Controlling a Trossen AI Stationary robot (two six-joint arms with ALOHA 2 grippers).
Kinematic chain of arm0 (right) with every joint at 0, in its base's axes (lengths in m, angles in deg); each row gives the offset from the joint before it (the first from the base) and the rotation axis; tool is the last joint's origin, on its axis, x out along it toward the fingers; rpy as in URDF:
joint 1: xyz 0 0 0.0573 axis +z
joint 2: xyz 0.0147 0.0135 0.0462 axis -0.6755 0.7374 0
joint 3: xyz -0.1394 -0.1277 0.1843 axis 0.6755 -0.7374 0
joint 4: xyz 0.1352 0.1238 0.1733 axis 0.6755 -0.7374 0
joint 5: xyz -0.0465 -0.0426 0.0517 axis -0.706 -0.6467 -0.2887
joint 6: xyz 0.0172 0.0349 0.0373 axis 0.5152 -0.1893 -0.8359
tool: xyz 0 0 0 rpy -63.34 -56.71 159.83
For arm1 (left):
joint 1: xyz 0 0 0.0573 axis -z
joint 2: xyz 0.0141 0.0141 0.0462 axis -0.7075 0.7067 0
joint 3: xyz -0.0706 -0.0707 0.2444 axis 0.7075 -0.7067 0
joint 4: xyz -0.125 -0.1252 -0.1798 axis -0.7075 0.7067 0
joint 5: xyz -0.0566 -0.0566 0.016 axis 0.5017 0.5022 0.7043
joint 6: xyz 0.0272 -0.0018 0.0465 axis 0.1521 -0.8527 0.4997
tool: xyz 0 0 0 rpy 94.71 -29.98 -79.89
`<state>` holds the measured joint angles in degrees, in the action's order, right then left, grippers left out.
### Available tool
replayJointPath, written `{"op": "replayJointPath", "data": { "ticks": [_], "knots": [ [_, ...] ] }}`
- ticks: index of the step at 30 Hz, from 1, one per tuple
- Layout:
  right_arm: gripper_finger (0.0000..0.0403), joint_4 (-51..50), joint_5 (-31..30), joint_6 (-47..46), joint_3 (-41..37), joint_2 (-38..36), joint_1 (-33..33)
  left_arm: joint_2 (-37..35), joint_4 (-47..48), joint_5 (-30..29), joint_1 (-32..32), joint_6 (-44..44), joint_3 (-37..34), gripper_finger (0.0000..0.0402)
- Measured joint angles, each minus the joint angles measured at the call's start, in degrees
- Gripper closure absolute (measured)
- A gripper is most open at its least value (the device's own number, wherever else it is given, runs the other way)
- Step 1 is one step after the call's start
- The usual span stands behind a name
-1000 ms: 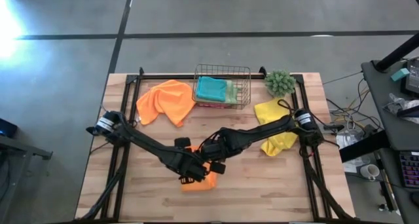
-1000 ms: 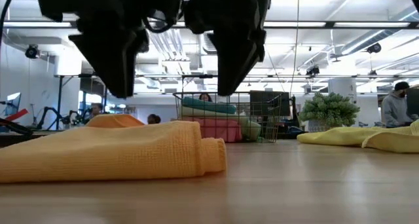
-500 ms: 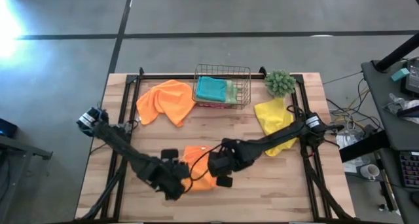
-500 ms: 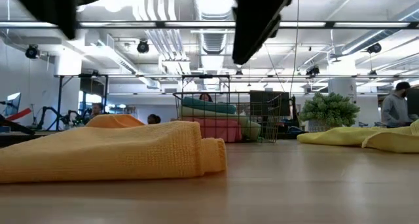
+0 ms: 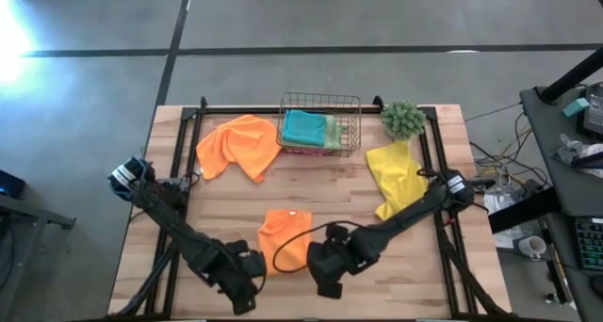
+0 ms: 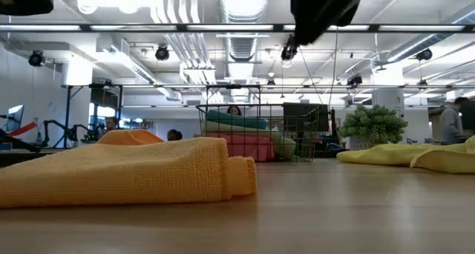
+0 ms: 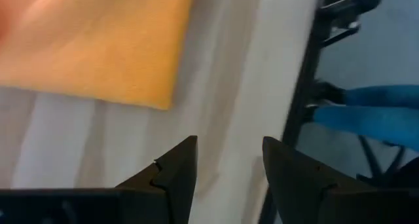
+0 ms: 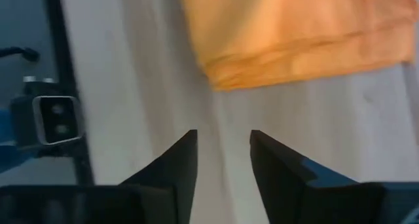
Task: Fold microfiber towels
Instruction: Stack the folded bottom orange microfiber cloth on top of the folded blue microfiber cloth
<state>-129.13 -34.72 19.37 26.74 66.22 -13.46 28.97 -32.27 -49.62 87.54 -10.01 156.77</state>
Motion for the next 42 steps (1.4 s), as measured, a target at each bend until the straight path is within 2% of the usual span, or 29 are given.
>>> {"op": "replayJointPath", "data": {
  "ticks": [6, 9, 15, 18, 22, 26, 30, 34, 42],
  "knots": [
    [0.0238, 10.2, -0.4, 6.4, 0.0, 0.4, 3.5, 0.1, -8.8, -2.4, 2.1, 0.0, 1.7, 0.0244],
    [0.0234, 15.2, -0.4, 8.6, 0.1, 0.4, 4.8, 0.1, -9.1, -3.4, 3.0, -1.4, 3.5, 0.0244],
    [0.0236, 18.0, -1.9, 9.3, 2.5, 0.4, 6.2, 0.1, -7.1, -3.6, 4.0, -1.3, 7.7, 0.0244],
    [0.0236, 17.7, -4.0, 11.0, 4.9, 0.4, 6.5, 0.0, -2.1, -3.6, 4.2, 0.8, 10.5, 0.0244],
    [0.0236, 17.4, -7.7, 14.1, 8.7, 0.4, 6.3, 0.0, 11.0, -4.1, 4.6, 2.9, 15.7, 0.0244],
    [0.0236, 13.0, -12.8, 20.8, 11.6, 0.4, 6.3, -0.1, 22.2, -9.2, 5.6, 3.1, 19.6, 0.0244],
    [0.0236, 9.5, -14.0, 23.4, 11.4, 0.3, 6.3, 0.8, 22.9, -17.6, 7.5, 3.1, 19.0, 0.0248],
    [0.0236, 8.0, -14.6, 23.6, 9.8, 1.9, 6.3, 5.7, 23.1, -23.7, 9.6, 3.1, 17.0, 0.0259],
    [0.0236, 7.8, -16.0, 27.1, 8.8, 6.5, 6.2, 14.1, 24.4, -25.6, 9.2, 5.1, 16.0, 0.0274]
  ]
}}
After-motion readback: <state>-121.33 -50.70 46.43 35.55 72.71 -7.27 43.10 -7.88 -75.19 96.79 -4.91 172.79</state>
